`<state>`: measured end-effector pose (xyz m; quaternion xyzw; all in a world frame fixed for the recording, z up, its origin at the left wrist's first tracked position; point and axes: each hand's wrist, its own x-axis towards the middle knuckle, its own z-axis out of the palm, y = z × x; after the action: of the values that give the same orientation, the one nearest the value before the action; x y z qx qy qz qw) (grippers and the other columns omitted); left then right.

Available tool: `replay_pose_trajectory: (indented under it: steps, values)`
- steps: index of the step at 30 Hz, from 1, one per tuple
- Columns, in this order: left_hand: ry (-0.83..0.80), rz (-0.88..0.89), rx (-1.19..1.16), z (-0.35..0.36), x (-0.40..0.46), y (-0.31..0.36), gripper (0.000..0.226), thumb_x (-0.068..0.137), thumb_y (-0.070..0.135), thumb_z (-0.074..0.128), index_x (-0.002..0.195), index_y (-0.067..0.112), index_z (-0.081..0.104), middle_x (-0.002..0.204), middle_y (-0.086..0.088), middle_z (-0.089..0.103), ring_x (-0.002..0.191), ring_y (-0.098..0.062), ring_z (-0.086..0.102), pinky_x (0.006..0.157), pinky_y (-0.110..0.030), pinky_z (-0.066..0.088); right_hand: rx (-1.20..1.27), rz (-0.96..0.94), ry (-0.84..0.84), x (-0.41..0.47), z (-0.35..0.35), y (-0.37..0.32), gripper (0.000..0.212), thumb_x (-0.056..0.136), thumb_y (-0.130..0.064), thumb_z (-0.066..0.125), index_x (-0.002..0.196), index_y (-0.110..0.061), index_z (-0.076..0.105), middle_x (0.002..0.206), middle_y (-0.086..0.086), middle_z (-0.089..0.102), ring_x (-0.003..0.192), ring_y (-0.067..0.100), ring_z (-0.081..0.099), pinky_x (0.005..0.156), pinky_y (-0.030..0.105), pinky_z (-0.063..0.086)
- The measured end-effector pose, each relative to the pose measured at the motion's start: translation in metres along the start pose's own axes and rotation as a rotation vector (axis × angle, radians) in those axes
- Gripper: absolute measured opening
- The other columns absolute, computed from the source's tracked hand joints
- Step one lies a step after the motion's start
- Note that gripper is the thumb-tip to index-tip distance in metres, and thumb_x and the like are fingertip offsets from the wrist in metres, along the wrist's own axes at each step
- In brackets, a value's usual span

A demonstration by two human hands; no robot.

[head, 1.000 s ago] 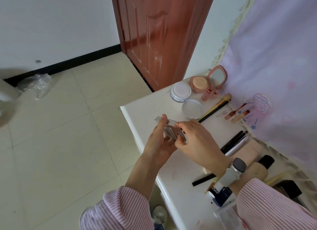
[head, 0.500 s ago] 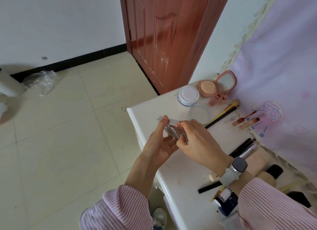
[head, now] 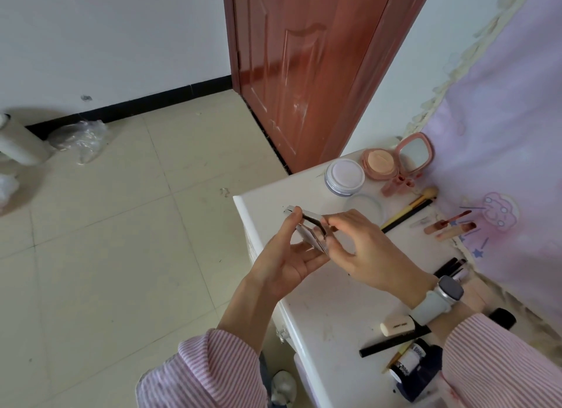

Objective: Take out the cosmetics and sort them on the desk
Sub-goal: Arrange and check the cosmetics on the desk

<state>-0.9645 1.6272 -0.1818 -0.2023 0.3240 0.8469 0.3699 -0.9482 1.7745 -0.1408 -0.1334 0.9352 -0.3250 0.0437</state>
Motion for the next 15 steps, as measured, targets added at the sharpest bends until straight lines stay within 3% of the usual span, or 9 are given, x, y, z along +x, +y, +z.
replay_pose_trajectory:
  steps: [3,6,9,13,15]
  values:
    - [-0.027,0.001,0.009,-0.001,0.001,0.002,0.052,0.081,0.043,0.064,0.114,0.004,0.057,0.109,-0.024,0.060,0.104,-0.038,0.060,0.086,-0.040,0.053,0.111,0.014,-0.093,0.002,0.002,0.001,0.023,0.088,-0.018,0.058,0.110,-0.023,0.057,0.094,-0.007,0.060,0.089,0.009,0.053,0.078,0.022,0.042]
    - [-0.043,-0.041,-0.073,-0.004,0.004,0.005,0.049,0.084,0.042,0.061,0.112,0.003,0.056,0.100,-0.020,0.067,0.094,-0.038,0.066,0.074,-0.038,0.056,0.124,0.047,-0.084,0.008,-0.001,0.007,0.024,0.090,-0.018,0.056,0.113,-0.018,0.061,0.097,0.001,0.066,0.090,0.012,0.059,0.080,0.027,0.046]
    - [-0.063,-0.098,-0.078,-0.008,0.006,0.009,0.046,0.087,0.041,0.053,0.114,0.004,0.053,0.092,-0.017,0.067,0.081,-0.035,0.066,0.062,-0.032,0.053,0.024,-0.008,-0.046,0.013,-0.001,0.010,0.021,0.091,-0.014,0.053,0.108,-0.007,0.062,0.090,0.007,0.067,0.084,0.020,0.063,0.077,0.036,0.049]
    - [-0.118,-0.151,-0.005,-0.012,0.010,0.013,0.050,0.082,0.042,0.049,0.116,0.006,0.057,0.107,-0.015,0.058,0.091,-0.035,0.063,0.062,-0.028,0.051,-0.029,-0.011,0.091,0.023,0.000,0.013,0.014,0.087,-0.003,0.055,0.097,0.004,0.061,0.072,0.015,0.064,0.065,0.030,0.060,0.063,0.044,0.050]
    - [-0.097,-0.197,-0.021,-0.016,0.011,0.017,0.043,0.080,0.040,0.049,0.109,0.010,0.060,0.106,-0.014,0.058,0.089,-0.037,0.063,0.060,-0.028,0.050,-0.037,0.044,0.150,0.029,0.000,0.017,0.012,0.087,-0.002,0.055,0.091,0.008,0.060,0.062,0.013,0.057,0.055,0.030,0.053,0.058,0.039,0.045]
